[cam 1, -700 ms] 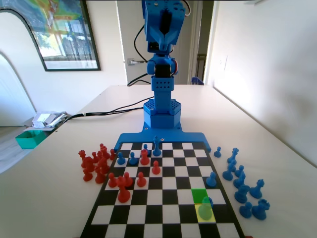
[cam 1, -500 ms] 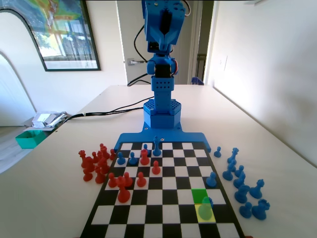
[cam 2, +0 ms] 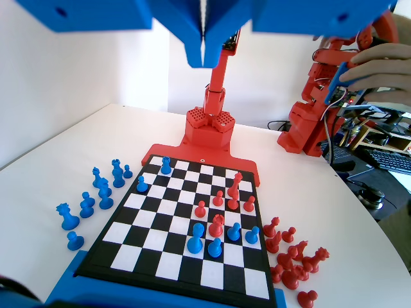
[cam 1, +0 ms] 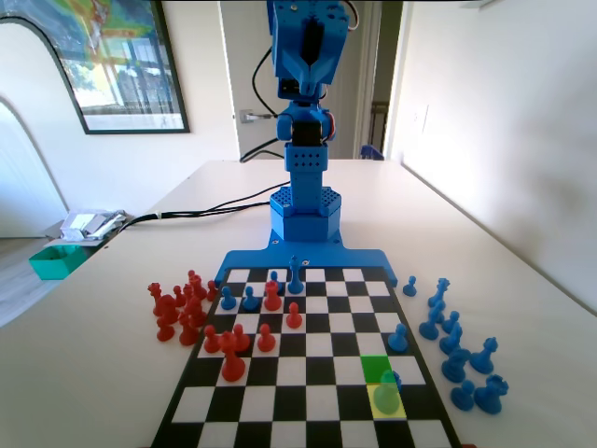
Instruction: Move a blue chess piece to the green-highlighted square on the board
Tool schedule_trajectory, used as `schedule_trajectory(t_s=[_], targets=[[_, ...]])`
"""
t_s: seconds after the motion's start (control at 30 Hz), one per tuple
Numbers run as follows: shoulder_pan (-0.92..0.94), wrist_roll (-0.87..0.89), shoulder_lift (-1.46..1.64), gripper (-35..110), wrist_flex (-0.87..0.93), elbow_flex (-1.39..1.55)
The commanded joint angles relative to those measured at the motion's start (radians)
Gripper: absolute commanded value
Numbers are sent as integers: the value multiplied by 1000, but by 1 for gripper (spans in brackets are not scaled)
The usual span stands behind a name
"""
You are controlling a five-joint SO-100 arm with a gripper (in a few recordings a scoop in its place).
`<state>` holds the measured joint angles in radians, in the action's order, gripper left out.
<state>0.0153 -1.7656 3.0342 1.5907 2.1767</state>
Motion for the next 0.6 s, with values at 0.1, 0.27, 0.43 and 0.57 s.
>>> schedule_trajectory(t_s=[0.1,0.27,0.43,0.57], targets=[[3,-14,20,7,-17,0],[3,-12,20,6,-17,0],[0,-12,20,1,-15,0],[-6,-15,9,1,-15,-6]])
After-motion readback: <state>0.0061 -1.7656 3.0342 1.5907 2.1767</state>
